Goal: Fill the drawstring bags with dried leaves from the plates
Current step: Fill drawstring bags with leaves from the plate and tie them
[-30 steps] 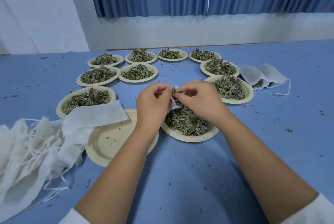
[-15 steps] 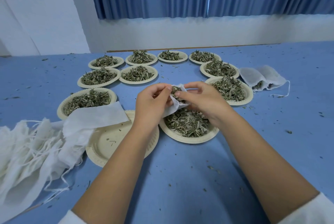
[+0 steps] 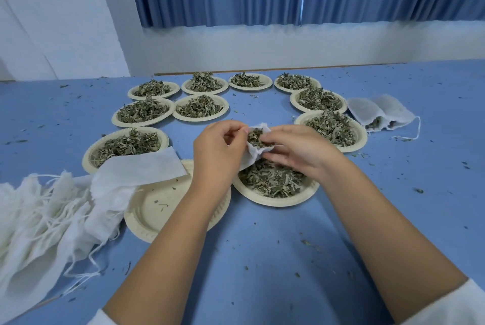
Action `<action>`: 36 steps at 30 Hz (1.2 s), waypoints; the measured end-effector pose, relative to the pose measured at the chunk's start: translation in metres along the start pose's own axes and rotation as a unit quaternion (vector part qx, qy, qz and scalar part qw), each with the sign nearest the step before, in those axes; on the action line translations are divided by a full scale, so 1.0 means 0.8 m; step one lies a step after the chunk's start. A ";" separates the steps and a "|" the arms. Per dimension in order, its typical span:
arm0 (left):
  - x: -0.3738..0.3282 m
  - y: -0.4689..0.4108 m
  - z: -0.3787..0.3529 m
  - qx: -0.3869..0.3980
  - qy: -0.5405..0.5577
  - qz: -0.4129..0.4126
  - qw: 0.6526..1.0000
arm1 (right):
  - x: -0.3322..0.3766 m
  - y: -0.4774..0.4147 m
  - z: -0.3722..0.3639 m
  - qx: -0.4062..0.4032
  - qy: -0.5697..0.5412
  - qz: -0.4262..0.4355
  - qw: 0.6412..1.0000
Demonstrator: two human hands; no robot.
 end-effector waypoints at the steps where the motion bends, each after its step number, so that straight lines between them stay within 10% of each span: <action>1: 0.000 -0.002 0.002 -0.001 0.014 0.018 1.000 | 0.004 -0.001 0.004 0.016 -0.034 -0.017 0.999; 15: -0.007 0.012 -0.007 0.061 -0.063 -0.117 0.989 | -0.020 -0.006 -0.013 -0.114 0.202 0.132 0.964; 21: 0.003 -0.001 0.001 -0.010 -0.027 -0.023 0.999 | -0.001 -0.001 0.002 0.031 0.154 0.068 0.985; 28: 0.012 -0.009 0.004 -0.036 0.000 0.034 0.999 | 0.017 0.013 0.028 0.107 0.472 0.153 0.862; 36: 0.014 -0.009 0.003 -0.032 -0.005 0.026 0.999 | 0.003 0.007 0.026 0.102 0.558 0.166 0.807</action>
Point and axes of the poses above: each hand's wrist, its own y-axis away from the middle knuckle, its own z-axis out of the back of the hand, x = y × z, the point moved 1 cm from there along -y, towards the middle knuckle, and after that the axes turned 13 degrees about -x, right-handed, at the moved point
